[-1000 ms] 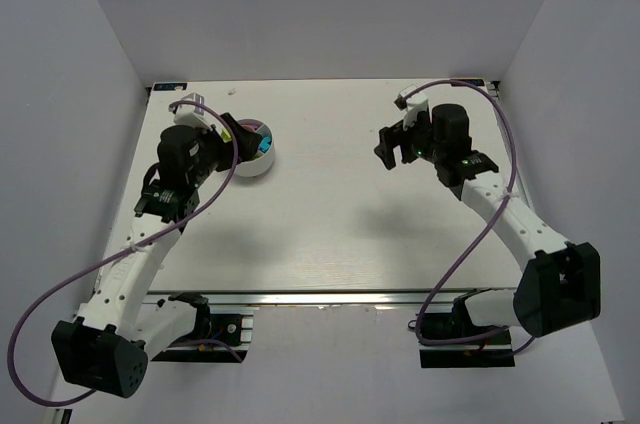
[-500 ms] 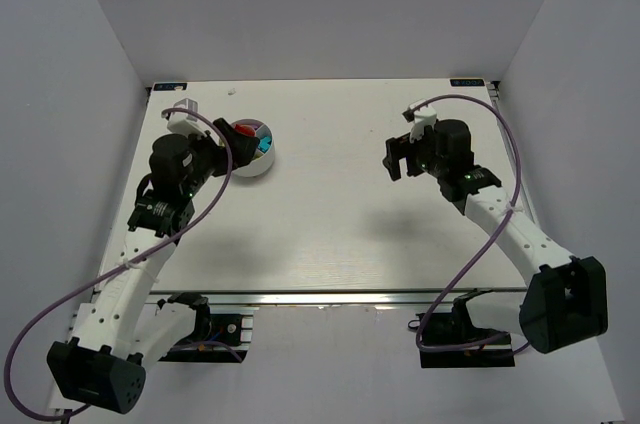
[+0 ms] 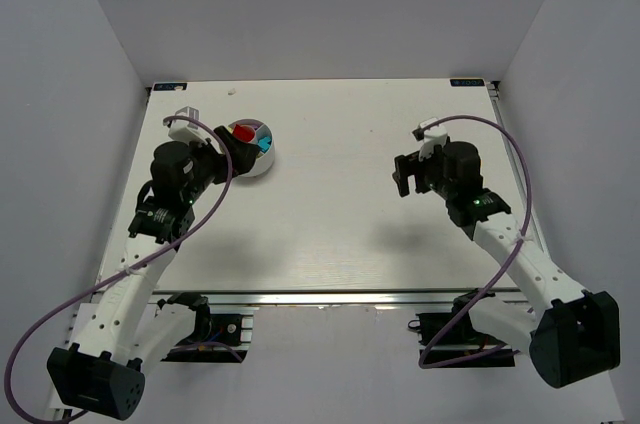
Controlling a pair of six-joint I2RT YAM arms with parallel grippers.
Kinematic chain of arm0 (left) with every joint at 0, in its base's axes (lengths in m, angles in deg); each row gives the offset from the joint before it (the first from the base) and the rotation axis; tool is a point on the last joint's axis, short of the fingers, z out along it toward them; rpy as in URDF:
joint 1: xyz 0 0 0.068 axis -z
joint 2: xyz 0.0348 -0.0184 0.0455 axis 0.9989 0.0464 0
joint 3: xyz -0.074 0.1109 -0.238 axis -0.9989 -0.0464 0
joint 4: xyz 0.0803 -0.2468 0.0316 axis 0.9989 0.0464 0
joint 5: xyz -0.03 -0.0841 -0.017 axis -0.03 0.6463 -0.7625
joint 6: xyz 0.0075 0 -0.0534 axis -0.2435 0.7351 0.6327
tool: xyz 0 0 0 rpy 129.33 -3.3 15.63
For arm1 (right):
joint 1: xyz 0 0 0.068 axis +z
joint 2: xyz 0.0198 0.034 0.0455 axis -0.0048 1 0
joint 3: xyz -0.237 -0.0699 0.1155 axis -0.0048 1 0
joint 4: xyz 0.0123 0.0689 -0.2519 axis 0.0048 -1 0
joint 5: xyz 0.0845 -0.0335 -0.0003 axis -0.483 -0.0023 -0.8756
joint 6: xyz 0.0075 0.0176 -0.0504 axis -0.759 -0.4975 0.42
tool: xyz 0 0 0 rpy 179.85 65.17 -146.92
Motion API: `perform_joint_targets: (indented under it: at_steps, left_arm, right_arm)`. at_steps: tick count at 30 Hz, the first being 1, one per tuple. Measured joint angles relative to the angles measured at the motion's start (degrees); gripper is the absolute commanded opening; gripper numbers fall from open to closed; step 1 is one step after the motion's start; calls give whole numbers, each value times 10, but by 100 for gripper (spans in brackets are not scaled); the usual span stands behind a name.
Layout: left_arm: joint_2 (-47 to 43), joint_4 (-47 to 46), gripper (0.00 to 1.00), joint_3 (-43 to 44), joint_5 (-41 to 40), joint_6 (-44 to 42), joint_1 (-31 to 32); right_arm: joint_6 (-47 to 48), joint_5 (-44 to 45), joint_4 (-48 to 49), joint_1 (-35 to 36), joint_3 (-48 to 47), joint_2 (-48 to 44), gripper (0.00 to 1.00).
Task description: Sort the legos into containers by color
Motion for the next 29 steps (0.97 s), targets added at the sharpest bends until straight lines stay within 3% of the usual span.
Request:
perform_joint_targets:
  at_steps: [29]
  left_arm:
    - [-35, -25, 98, -28, -12, -1, 0]
  right_arm:
    - [2, -11, 40, 0, 59, -33, 89]
